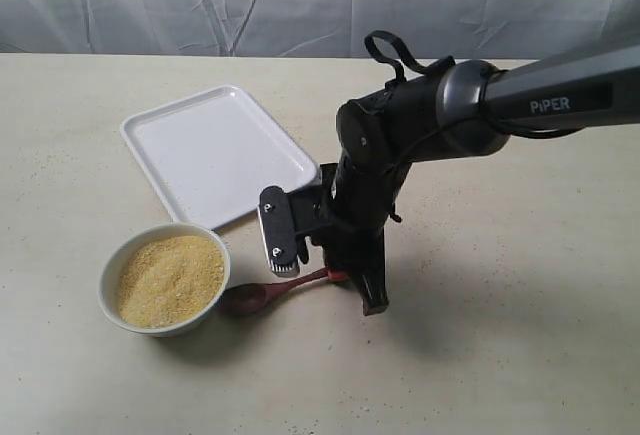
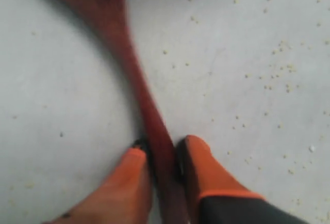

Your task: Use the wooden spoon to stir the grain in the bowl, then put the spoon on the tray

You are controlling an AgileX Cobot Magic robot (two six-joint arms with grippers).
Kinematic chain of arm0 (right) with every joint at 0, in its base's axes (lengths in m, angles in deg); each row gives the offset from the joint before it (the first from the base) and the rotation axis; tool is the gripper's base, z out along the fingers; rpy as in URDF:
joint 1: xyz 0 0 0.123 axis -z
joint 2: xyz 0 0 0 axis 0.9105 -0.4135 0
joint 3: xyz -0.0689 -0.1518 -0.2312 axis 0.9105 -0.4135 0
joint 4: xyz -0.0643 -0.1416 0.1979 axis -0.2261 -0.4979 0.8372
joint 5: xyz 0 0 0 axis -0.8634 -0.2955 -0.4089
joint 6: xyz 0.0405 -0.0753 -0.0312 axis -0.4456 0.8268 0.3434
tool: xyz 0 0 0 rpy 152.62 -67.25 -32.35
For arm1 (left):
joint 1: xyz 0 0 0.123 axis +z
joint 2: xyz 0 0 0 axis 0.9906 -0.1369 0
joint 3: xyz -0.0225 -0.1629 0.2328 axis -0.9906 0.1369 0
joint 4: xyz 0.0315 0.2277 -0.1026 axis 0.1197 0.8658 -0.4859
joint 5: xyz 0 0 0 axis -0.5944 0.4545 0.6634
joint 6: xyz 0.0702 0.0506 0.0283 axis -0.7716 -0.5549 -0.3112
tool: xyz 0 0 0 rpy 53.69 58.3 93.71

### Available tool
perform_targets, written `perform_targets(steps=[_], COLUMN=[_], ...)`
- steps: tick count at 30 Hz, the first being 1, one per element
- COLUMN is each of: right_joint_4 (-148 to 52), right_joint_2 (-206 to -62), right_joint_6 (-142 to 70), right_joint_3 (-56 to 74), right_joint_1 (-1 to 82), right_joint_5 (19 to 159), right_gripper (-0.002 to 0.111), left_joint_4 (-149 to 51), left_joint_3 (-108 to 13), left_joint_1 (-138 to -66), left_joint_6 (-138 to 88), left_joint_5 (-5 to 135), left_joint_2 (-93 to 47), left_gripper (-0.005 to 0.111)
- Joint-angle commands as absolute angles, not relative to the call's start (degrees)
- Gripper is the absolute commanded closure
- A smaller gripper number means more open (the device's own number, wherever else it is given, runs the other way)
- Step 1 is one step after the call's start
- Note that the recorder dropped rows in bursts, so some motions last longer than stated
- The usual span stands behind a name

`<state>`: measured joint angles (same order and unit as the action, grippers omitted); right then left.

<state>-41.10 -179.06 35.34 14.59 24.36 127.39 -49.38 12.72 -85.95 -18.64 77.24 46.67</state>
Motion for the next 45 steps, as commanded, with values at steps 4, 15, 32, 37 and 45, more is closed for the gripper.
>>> perform_targets(steps=[4, 15, 32, 37, 45], right_joint_4=[-39.94, -44.51, -51.91, -55.5, -56.73], right_joint_2=[-177.84, -163.32, -167.51, -170.99, -172.05], right_joint_6=[25.32, 20.25, 20.26, 20.13, 20.13], right_joint_3=[14.98, 14.98, 14.98, 14.98, 14.98], right_joint_1=[24.32, 24.32, 13.53, 13.53, 13.53], right_joint_5=[129.04, 137.86, 121.62, 117.21, 107.18], right_gripper=[0.109, 0.109, 0.109, 0.109, 0.087], left_joint_4=[-49.38, -49.38, -49.38, -49.38, -49.38], left_joint_3=[12.9, 12.9, 12.9, 12.9, 12.9], left_joint_1=[-85.67, -85.67, -85.67, -85.67, -85.67], left_joint_6=[-18.34, -18.34, -18.34, -18.34, -18.34], left_joint_5=[76.72, 76.72, 76.86, 76.62, 76.62], left_joint_2=[46.97, 46.97, 46.97, 46.97, 46.97], left_gripper=[0.107, 0.107, 0.107, 0.107, 0.107])
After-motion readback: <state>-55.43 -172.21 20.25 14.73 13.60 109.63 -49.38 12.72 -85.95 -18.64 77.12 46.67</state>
